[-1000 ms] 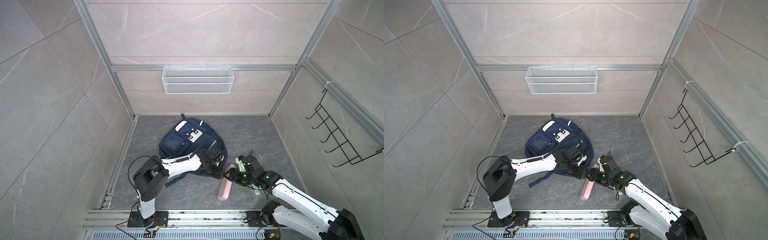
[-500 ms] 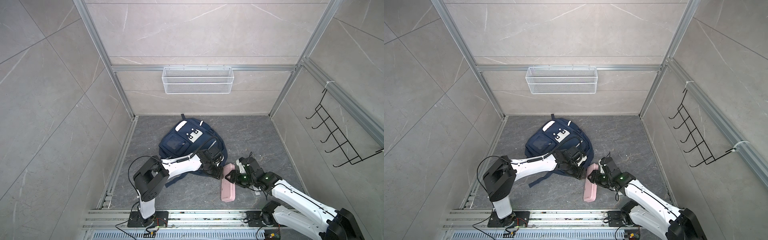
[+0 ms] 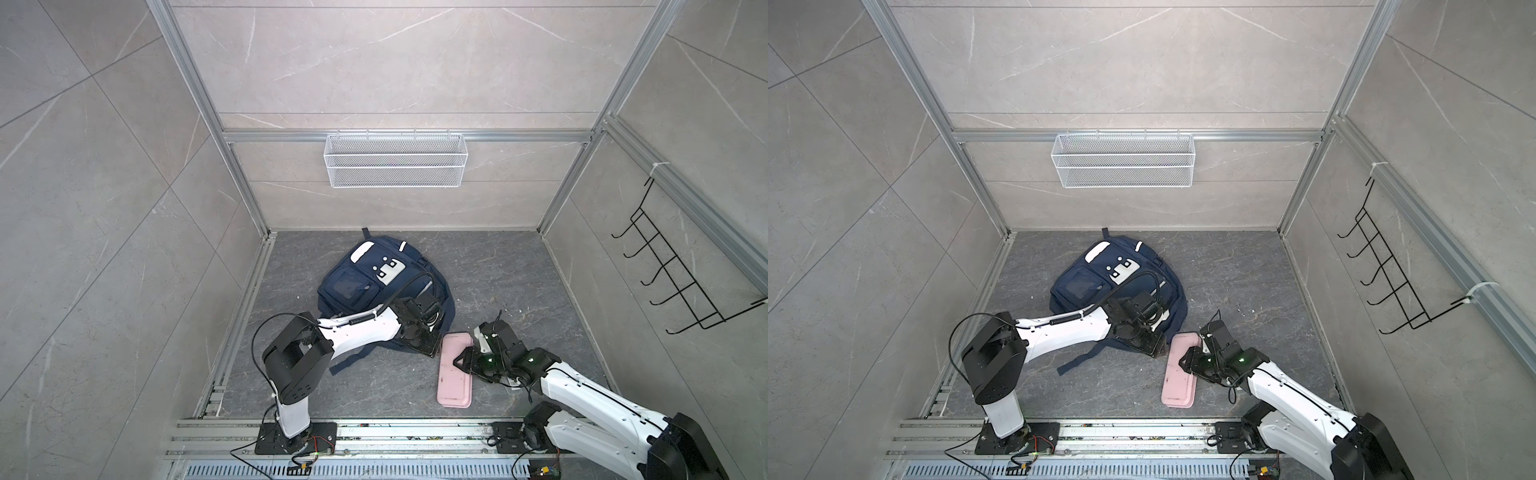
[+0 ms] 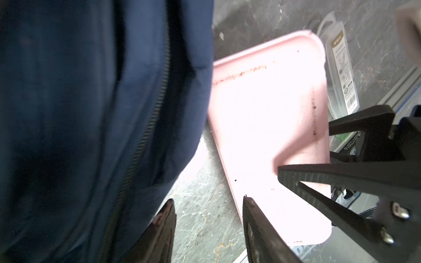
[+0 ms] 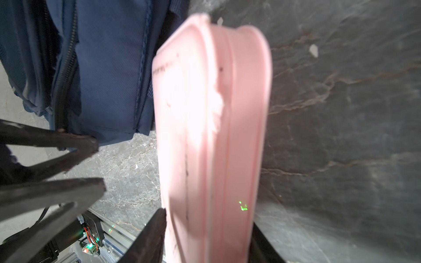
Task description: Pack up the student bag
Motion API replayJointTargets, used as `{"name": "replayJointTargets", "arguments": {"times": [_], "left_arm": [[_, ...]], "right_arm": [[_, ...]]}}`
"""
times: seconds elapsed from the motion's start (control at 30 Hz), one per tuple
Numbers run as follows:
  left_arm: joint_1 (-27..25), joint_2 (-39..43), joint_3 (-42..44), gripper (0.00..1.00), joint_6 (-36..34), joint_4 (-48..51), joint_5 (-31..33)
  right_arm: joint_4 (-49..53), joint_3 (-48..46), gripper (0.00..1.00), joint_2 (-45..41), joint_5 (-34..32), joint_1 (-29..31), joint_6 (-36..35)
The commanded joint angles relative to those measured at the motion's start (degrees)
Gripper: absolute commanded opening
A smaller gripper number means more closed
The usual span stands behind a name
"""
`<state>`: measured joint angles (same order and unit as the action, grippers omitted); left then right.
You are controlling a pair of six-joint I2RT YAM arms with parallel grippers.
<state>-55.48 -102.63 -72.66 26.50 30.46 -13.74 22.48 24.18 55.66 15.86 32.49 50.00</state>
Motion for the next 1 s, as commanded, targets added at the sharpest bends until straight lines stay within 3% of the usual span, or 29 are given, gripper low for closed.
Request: {"name": "replayJointTargets", "arguments": {"times": [0.0,0.27,0.6,0.97], "left_arm": [[1.6,4.2,-1.8,0.5,-1.7,1.8,1.4],[6.0,8.2,-0.1,0.5,-1.8,1.8,2.0],[10.9,11.8,1.9,0.5,-1.4,1.4,2.1],[13.1,12.8,2.5,0.5,-1.4,1.7,2.2]], "right_arm": [[-1.6,-1.8,0.51,0.8,-0.5,0.1,0.8],[-3.1,-3.2,0.46,1.6,-0.6,0.1,1.3],[-0.1,-1.9,0.24,0.2,-1.3,0.1,0.5],[4.8,0.0,0.1,-4.0,-3.0,0.1,0.3]]}}
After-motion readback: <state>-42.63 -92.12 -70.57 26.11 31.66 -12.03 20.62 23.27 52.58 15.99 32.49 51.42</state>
